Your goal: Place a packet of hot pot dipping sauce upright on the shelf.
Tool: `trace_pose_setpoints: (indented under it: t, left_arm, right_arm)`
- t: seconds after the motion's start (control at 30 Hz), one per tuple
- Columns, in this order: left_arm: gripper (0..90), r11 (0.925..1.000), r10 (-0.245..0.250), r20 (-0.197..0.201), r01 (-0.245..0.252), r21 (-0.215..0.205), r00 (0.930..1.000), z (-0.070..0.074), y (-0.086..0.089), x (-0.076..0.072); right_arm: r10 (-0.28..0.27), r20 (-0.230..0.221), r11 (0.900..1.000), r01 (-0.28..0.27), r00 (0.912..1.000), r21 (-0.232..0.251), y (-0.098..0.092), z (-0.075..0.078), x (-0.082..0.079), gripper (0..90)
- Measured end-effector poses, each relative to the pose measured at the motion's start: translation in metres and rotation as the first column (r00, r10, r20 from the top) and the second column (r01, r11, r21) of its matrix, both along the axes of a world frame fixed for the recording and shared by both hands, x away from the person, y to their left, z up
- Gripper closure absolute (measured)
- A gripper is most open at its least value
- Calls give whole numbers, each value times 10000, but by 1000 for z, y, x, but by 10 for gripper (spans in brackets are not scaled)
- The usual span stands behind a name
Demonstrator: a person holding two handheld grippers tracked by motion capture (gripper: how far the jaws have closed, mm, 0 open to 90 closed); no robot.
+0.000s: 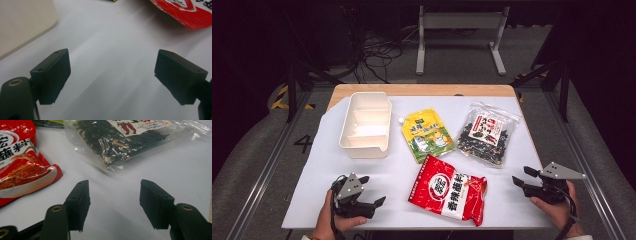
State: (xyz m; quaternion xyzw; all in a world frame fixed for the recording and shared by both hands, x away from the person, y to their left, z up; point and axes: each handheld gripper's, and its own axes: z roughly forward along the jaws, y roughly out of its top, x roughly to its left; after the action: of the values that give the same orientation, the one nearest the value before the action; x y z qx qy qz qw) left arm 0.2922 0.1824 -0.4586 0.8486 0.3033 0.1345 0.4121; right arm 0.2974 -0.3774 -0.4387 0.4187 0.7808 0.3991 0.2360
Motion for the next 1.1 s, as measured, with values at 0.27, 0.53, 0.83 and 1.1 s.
trace_pose_setpoints:
  t: [0.27, 0.53, 0.83, 1.1]
  left_arm:
    - [205, 9955, -898, -470, 912, 270, 9948, -5, -13, -2]
    - [281, 9880, -1501, -591, 1519, 278, 9869, -4, -28, -7]
    - [637, 9604, -2704, -673, 2739, 507, 9604, -5, -49, -12]
    - [691, 9593, -2737, -1076, 2793, 411, 9558, -7, -61, -7]
  right_arm:
    - [567, -136, 9983, -569, 9983, -137, 13, 1, -2, 471]
    - [1318, -119, 9913, -1318, 9912, 14, 26, 5, -12, 599]
    - [2611, -376, 9653, -2609, 9646, 90, 56, 6, -25, 759]
    - [3402, -691, 9402, -3405, 9378, 74, 76, 2, -30, 835]
